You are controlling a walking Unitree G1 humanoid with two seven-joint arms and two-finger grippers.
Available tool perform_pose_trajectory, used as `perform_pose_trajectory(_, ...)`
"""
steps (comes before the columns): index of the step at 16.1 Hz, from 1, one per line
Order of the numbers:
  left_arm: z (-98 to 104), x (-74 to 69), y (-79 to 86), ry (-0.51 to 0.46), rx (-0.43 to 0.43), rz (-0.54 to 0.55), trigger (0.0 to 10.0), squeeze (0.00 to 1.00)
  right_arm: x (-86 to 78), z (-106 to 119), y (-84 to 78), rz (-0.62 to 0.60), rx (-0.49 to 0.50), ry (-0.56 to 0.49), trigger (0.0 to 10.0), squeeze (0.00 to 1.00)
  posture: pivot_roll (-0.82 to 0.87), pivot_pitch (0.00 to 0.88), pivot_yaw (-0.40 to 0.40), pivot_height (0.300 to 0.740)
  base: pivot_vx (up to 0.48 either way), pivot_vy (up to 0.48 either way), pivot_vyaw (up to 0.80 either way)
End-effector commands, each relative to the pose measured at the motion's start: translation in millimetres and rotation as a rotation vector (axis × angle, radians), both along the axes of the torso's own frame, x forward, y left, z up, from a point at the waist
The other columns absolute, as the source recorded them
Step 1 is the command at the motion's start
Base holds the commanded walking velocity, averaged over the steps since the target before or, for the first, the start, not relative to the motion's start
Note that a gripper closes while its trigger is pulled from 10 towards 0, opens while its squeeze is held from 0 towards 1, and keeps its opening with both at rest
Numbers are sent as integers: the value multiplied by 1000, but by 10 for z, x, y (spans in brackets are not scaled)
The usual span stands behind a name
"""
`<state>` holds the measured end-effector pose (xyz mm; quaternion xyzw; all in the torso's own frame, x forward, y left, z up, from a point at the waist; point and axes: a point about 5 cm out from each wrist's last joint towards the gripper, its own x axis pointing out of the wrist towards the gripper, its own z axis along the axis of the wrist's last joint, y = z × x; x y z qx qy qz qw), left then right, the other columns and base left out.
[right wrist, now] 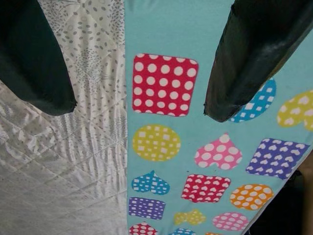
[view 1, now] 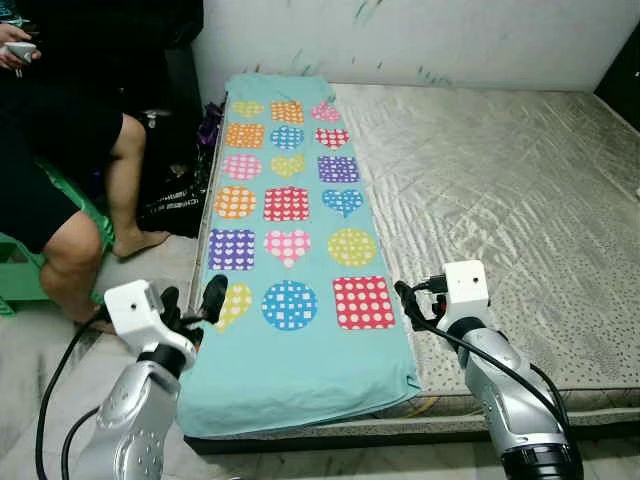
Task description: Clean up the room
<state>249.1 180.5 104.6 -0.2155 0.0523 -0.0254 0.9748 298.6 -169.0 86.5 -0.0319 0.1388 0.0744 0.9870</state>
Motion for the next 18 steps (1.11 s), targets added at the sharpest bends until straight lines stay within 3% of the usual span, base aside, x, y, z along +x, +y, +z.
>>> perform_pose_trajectory(1,-21,2,-3,14,13,-7,10000,0,5,24,-2,5,-1,-10,10000,0,-34,85,-57,740,0,0,0)
perform_pose_trajectory(4,-11,-15,-29,10,6,-8,10000,0,16,25,25,39,-3,-7,10000,0,-31,94,-61,740,0,0,0)
perform_pose_trajectory(15,13,-70,-58,26,4,2,10000,0,-41,40,73,96,11,-7,10000,0,-40,163,-69,615,0,0,0)
perform_pose_trajectory(18,36,-64,-53,15,5,15,10000,0,-36,46,75,106,13,-9,10000,0,-42,166,-71,610,0,0,0)
